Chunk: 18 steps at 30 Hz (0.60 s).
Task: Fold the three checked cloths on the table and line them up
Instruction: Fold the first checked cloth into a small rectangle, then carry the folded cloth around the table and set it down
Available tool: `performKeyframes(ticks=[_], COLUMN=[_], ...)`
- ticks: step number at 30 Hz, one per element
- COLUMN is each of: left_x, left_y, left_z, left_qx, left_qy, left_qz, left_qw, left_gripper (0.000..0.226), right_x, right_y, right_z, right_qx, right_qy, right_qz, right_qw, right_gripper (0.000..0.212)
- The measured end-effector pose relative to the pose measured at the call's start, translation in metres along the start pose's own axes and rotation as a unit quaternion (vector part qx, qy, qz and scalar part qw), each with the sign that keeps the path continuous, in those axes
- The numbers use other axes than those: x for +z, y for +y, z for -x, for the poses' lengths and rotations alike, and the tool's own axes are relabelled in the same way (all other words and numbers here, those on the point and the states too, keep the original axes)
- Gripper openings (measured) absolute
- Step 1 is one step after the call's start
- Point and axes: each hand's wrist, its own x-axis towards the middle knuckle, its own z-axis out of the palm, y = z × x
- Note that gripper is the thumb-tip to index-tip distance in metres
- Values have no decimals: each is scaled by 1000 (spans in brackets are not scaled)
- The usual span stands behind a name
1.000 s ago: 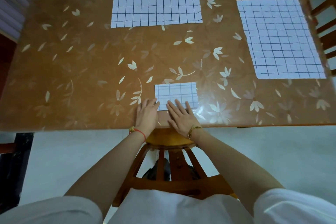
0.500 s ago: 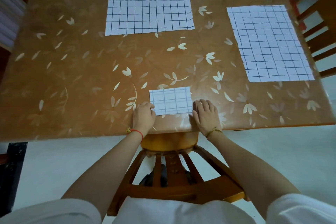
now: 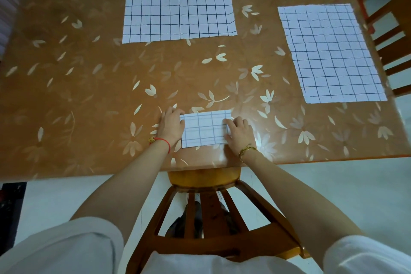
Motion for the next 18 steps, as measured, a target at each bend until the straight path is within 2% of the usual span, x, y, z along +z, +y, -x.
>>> performKeyframes(ticks=[7,14,16,18], left_x=[-6,-24,-32,-40], left_y=[4,21,27,32], left_z=[-15,4,16,29], left_qx=[-27,-101,-101,-85], left_qy=[-25,-33,-35,-37], left_qz=[28,216,264,298], left_qw=[999,971,958,950], left_gripper=[13,24,23,21], right_x=[2,2,1,-1], right_y=[3,3,3,2], right_z=[-1,0,2,2], right_qx=[-2,7,33,89], right_qy=[9,17,22,41], right_qz=[-13,-41,-102,-240], right_qw=[1000,999,994,966], right_gripper=[41,40,42,48])
